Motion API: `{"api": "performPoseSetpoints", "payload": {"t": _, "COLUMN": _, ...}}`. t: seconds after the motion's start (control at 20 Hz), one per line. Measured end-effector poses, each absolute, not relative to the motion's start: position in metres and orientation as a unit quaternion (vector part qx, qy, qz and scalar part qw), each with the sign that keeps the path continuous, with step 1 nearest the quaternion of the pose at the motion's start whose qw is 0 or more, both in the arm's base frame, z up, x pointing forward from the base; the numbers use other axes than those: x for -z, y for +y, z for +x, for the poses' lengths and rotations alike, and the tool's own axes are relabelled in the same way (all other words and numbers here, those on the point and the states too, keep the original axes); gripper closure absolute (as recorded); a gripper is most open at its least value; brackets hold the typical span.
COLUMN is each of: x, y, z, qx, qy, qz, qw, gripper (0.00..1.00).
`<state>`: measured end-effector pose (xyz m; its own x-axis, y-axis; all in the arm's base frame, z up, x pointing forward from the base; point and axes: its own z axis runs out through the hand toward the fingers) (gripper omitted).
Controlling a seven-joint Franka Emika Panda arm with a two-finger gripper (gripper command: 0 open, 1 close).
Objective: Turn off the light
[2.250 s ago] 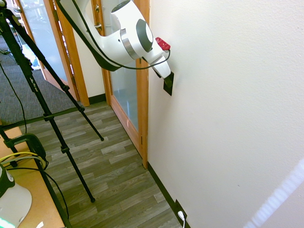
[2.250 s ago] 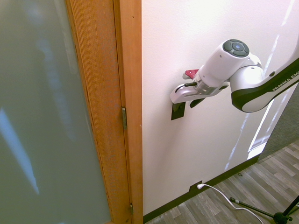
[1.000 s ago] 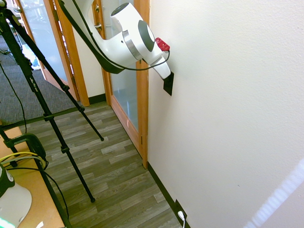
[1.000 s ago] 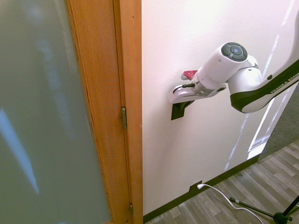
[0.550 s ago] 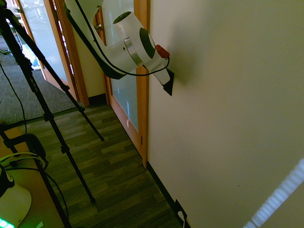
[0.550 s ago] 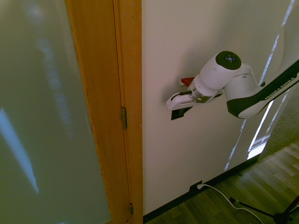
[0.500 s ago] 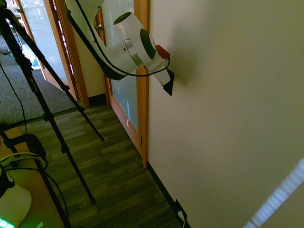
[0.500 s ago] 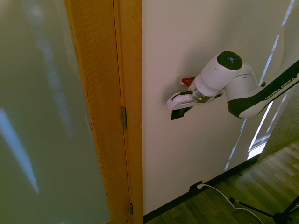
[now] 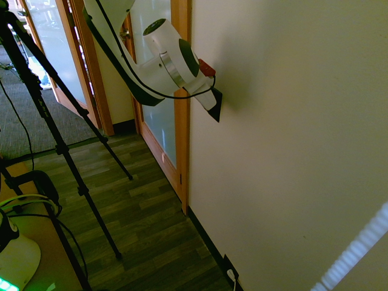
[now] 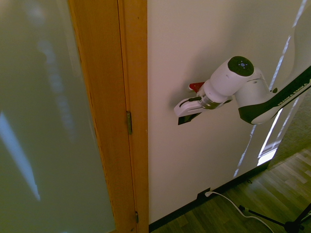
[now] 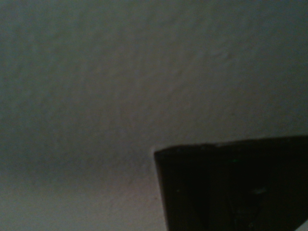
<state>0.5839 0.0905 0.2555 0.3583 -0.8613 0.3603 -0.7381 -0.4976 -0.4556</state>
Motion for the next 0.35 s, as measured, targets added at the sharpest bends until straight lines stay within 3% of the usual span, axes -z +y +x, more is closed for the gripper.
{"api": "performPoseSetpoints", "payload": {"t": 0.35, "x": -0.243, "y": 0.111, "z": 0.557, "qx": 0.272, "qy": 0.471, "qz": -0.83, "qw": 0.12, "gripper": 0.0}}
